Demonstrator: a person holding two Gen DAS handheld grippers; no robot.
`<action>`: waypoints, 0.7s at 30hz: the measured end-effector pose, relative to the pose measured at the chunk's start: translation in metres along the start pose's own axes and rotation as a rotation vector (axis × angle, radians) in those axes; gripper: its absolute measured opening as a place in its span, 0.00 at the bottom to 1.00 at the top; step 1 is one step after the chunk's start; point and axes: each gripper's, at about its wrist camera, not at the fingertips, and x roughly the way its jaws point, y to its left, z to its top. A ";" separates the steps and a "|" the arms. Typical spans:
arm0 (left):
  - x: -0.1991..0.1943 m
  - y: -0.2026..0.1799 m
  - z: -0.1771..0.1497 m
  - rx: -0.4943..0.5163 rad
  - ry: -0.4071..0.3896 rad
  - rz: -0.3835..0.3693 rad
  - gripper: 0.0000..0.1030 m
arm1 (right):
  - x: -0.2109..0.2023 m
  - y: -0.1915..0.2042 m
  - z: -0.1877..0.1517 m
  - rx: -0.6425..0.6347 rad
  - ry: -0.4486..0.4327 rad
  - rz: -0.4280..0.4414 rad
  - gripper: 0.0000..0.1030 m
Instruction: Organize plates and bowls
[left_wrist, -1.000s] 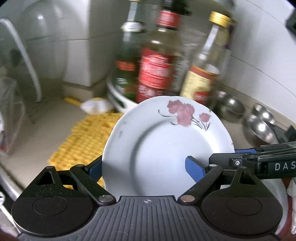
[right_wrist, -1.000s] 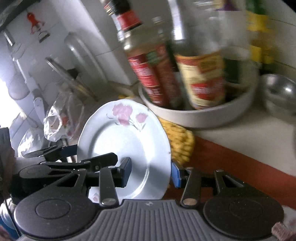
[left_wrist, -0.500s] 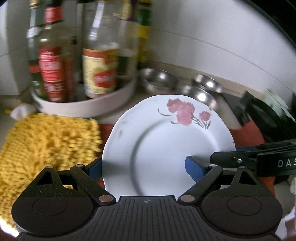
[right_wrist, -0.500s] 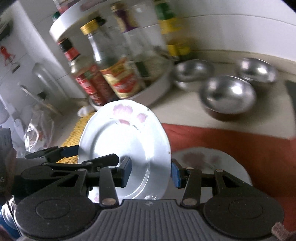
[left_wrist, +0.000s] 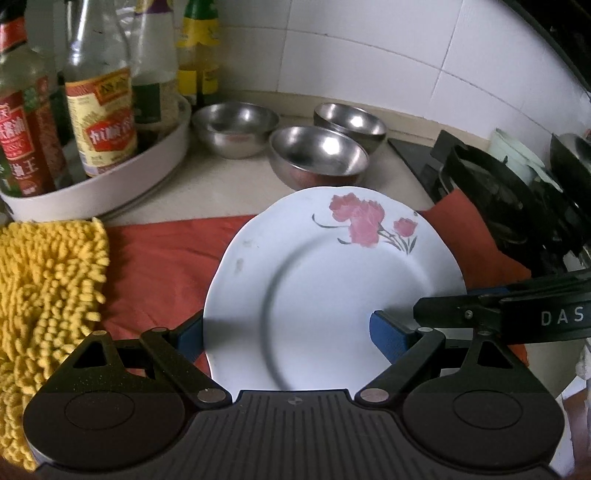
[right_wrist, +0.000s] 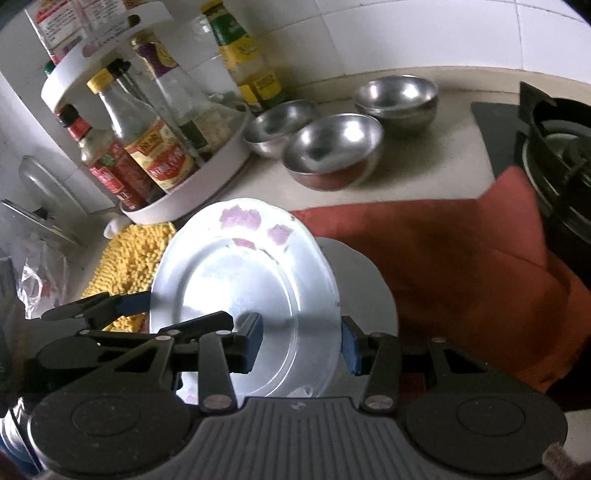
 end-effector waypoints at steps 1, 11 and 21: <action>0.002 -0.001 0.000 -0.001 0.002 -0.002 0.91 | 0.001 -0.001 -0.001 0.002 0.003 -0.004 0.41; 0.016 -0.004 0.000 -0.015 0.030 -0.015 0.87 | 0.006 -0.012 -0.003 -0.014 -0.024 -0.073 0.41; -0.007 -0.001 0.014 0.008 -0.071 0.007 0.90 | -0.004 -0.018 0.004 -0.029 -0.118 -0.088 0.42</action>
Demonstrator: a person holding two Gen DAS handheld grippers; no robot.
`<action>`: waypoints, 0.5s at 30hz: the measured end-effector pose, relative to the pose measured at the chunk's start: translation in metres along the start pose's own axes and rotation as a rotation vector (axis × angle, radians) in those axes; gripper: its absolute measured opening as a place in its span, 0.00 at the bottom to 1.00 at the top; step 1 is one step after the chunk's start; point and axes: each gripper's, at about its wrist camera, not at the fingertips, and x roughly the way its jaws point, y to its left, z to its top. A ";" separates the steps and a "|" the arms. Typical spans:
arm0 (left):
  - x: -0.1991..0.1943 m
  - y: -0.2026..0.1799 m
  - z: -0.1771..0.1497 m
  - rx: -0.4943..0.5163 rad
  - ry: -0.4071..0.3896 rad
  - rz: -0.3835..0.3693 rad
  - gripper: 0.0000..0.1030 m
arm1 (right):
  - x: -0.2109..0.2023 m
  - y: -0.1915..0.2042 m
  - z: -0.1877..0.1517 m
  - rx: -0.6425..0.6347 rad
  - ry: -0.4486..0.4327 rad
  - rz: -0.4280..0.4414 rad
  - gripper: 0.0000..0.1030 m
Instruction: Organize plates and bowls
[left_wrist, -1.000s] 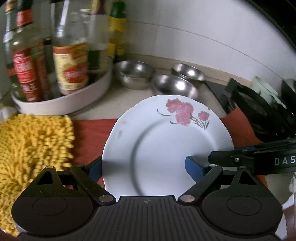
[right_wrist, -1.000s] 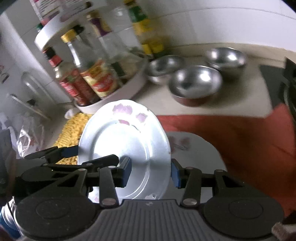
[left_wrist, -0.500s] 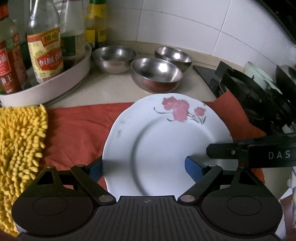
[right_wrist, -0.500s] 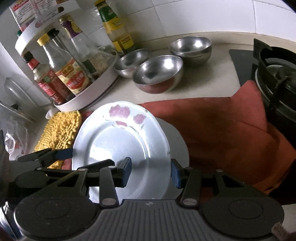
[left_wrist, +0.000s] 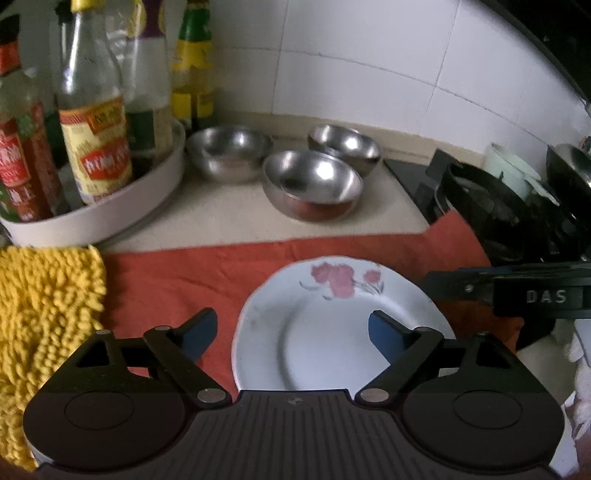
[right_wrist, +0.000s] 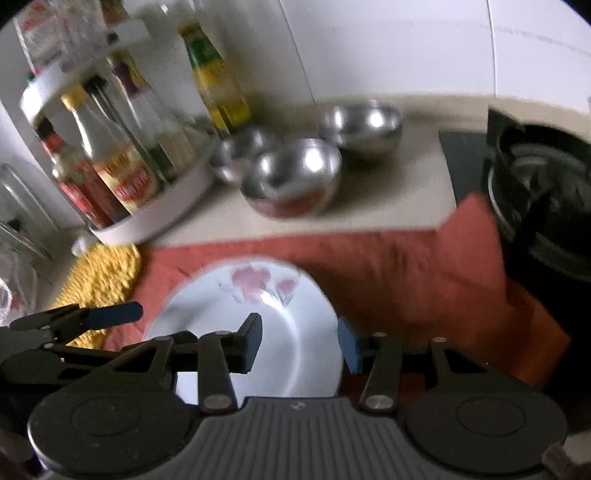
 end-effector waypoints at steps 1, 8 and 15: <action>-0.002 0.001 0.002 -0.003 -0.007 0.006 0.90 | -0.004 0.001 0.002 -0.008 -0.023 -0.005 0.42; -0.012 0.000 0.012 0.006 -0.043 0.065 0.92 | -0.015 -0.002 0.006 -0.012 -0.067 -0.004 0.42; -0.018 -0.009 0.023 0.041 -0.075 0.141 0.95 | -0.022 -0.010 0.010 -0.019 -0.099 0.010 0.42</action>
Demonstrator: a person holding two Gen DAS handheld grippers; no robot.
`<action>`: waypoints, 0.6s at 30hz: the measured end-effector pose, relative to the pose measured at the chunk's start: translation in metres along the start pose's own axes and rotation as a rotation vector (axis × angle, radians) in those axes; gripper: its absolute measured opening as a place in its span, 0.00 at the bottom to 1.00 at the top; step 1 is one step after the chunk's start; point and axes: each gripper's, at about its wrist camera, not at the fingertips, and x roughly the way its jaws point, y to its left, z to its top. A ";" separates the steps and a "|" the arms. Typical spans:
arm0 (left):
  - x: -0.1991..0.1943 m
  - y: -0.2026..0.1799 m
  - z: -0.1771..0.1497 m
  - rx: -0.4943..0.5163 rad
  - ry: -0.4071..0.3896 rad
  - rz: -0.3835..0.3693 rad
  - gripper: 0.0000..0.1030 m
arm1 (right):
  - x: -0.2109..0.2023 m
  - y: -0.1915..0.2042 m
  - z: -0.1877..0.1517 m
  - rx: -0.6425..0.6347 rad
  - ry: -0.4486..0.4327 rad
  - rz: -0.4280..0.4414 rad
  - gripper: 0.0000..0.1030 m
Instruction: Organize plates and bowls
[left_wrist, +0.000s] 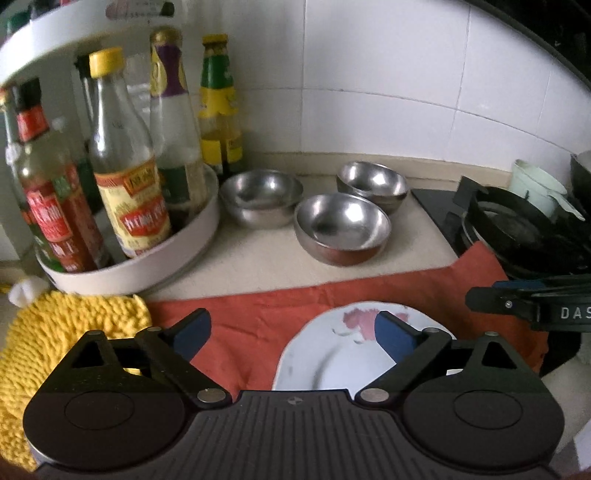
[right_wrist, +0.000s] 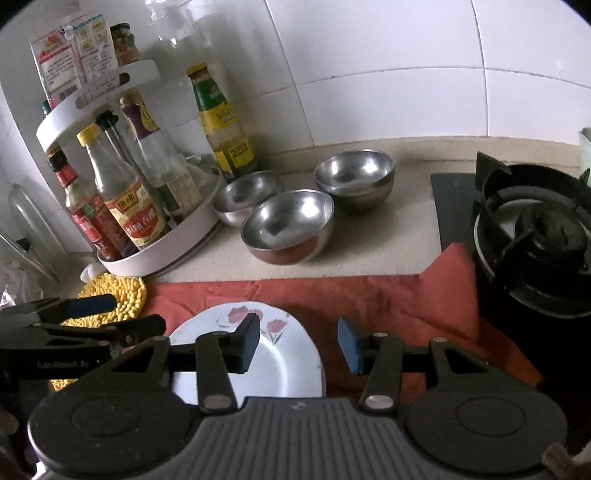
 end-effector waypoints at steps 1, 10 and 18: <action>0.000 0.000 0.001 -0.004 -0.002 0.011 0.96 | 0.000 -0.001 0.001 -0.001 -0.001 0.003 0.42; 0.011 0.010 0.025 -0.059 0.002 0.012 0.99 | 0.015 -0.006 0.027 -0.036 -0.013 0.027 0.43; 0.048 0.016 0.055 -0.069 0.028 -0.055 0.99 | 0.038 -0.007 0.057 -0.016 -0.024 0.012 0.43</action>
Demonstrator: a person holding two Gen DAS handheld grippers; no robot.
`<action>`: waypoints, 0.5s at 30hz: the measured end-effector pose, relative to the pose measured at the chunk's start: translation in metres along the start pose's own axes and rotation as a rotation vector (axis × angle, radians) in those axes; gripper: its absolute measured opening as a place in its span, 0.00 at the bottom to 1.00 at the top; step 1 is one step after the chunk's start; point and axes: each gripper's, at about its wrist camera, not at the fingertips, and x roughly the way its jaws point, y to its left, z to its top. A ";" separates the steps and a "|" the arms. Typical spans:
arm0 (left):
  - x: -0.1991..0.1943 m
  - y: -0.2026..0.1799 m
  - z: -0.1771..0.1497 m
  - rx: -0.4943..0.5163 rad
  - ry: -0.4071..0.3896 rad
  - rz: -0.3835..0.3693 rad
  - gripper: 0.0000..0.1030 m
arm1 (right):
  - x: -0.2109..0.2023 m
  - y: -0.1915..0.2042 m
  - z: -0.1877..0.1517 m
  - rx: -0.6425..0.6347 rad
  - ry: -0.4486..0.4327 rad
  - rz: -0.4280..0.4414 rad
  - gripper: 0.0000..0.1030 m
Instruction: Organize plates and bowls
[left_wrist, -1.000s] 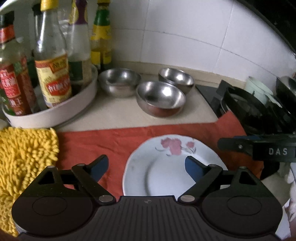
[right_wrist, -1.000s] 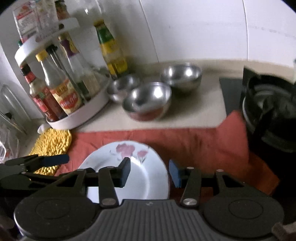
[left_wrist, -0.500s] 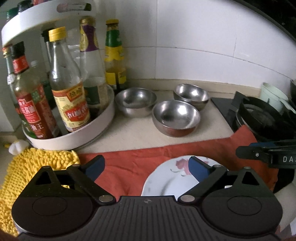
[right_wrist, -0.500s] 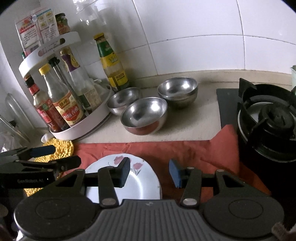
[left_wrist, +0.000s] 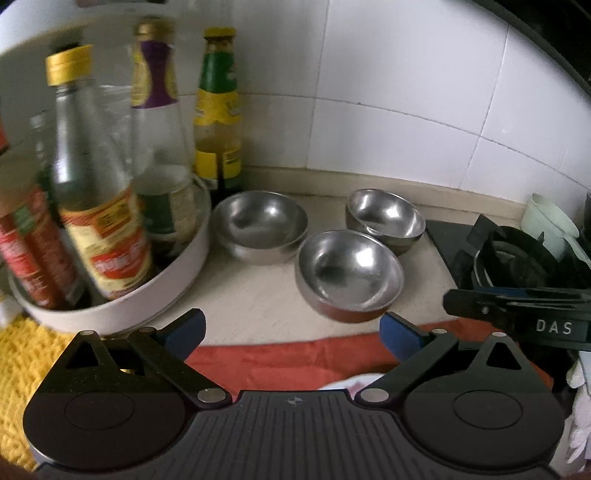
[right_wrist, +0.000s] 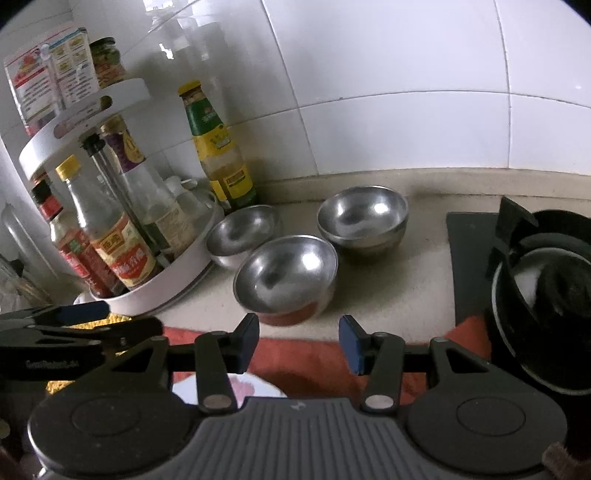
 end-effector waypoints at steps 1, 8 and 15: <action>0.006 0.000 0.003 0.004 0.004 -0.008 0.99 | 0.003 -0.001 0.002 0.002 0.002 -0.008 0.43; 0.048 0.002 0.021 -0.002 0.035 -0.057 0.95 | 0.033 -0.012 0.017 0.053 0.027 -0.027 0.43; 0.093 0.006 0.028 0.003 0.102 -0.101 0.72 | 0.065 -0.019 0.030 0.078 0.071 -0.042 0.43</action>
